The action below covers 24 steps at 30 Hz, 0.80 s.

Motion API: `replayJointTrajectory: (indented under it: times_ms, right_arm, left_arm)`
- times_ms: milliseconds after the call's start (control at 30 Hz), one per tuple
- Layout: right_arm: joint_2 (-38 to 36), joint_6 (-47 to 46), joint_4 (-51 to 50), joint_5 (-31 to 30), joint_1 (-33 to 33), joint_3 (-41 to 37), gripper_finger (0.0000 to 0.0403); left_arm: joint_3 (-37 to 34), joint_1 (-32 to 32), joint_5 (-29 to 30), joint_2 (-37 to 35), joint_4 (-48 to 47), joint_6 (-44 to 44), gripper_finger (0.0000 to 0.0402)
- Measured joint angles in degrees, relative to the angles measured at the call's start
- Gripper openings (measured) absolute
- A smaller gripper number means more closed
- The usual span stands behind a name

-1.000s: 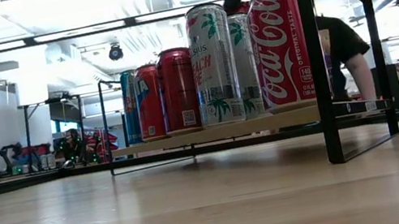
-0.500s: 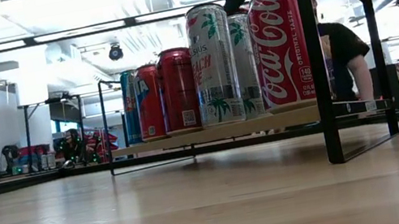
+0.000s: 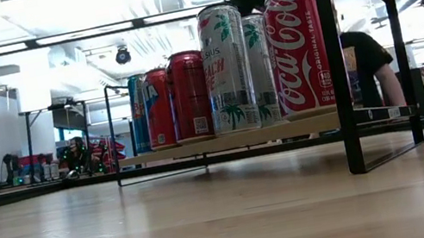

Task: Place canned beverage on shelf
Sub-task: Put the red soda can on the shelf aligned with the red soda can on the shelf

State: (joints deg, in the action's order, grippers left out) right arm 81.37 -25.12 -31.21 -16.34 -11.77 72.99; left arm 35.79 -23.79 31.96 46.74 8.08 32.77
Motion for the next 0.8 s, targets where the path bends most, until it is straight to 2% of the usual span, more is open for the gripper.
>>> replayJointTrajectory:
  times_ms: [800]
  right_arm:
    - [0.17,-2.80,-0.21,0.48,1.53,0.11,0.0290]
  left_arm:
    - [0.02,0.00,0.11,0.00,0.00,0.20,0.0000]
